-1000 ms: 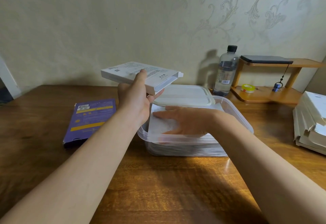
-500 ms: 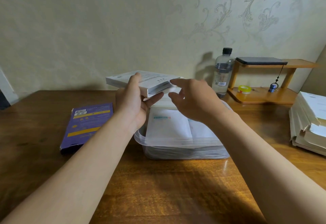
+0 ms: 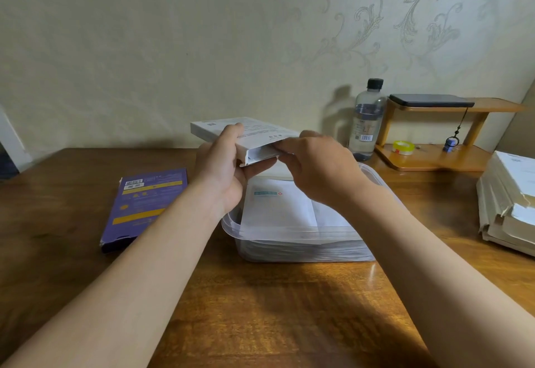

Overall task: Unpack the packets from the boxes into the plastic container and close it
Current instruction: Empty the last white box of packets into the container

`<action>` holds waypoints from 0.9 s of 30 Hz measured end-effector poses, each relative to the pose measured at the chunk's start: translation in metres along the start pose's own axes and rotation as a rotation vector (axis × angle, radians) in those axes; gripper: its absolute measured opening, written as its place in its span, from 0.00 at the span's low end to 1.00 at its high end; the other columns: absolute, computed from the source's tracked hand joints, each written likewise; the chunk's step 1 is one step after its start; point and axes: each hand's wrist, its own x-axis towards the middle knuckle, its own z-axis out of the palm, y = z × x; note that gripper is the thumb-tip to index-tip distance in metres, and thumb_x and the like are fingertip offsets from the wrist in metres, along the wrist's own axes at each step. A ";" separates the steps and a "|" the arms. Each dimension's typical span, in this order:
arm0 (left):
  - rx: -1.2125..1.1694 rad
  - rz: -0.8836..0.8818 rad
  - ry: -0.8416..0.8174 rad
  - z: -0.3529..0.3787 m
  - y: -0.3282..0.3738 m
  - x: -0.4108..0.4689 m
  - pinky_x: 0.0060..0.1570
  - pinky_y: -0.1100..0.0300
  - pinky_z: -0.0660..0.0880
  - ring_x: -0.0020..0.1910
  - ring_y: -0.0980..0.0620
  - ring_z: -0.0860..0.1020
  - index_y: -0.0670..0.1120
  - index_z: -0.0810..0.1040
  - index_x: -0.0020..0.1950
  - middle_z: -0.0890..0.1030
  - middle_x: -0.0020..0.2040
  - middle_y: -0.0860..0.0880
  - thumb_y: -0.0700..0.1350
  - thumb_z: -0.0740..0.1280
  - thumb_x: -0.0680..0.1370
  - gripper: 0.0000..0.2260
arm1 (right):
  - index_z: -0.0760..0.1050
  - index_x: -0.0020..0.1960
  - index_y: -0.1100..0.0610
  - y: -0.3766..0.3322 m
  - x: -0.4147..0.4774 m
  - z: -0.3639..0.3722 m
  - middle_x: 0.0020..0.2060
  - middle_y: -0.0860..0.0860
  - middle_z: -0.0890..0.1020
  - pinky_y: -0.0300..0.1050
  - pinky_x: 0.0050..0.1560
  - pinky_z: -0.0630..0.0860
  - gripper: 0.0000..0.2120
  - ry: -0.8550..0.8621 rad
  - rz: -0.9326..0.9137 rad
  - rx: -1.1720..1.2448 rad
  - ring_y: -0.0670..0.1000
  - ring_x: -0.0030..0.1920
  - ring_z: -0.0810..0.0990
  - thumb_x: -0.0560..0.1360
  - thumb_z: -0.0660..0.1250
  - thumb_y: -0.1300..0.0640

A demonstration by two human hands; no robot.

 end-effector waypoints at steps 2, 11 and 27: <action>-0.007 -0.007 -0.003 0.000 0.000 0.000 0.39 0.50 0.83 0.51 0.37 0.85 0.36 0.77 0.59 0.84 0.55 0.33 0.41 0.65 0.81 0.10 | 0.80 0.61 0.49 0.001 0.000 0.001 0.45 0.51 0.71 0.46 0.35 0.67 0.13 0.041 -0.009 -0.043 0.54 0.41 0.70 0.82 0.60 0.51; 0.005 0.009 0.072 0.001 -0.003 0.003 0.49 0.44 0.84 0.47 0.43 0.85 0.43 0.80 0.49 0.87 0.43 0.42 0.41 0.68 0.80 0.02 | 0.79 0.35 0.60 0.005 0.002 0.003 0.38 0.56 0.74 0.48 0.35 0.69 0.06 0.285 -0.128 0.021 0.57 0.35 0.71 0.63 0.73 0.69; -0.023 0.008 0.081 0.003 -0.002 0.003 0.33 0.53 0.83 0.43 0.43 0.85 0.40 0.76 0.53 0.83 0.48 0.39 0.41 0.68 0.81 0.05 | 0.73 0.38 0.56 0.036 -0.001 -0.047 0.34 0.49 0.84 0.47 0.35 0.80 0.14 0.044 -0.030 0.547 0.50 0.36 0.84 0.69 0.79 0.59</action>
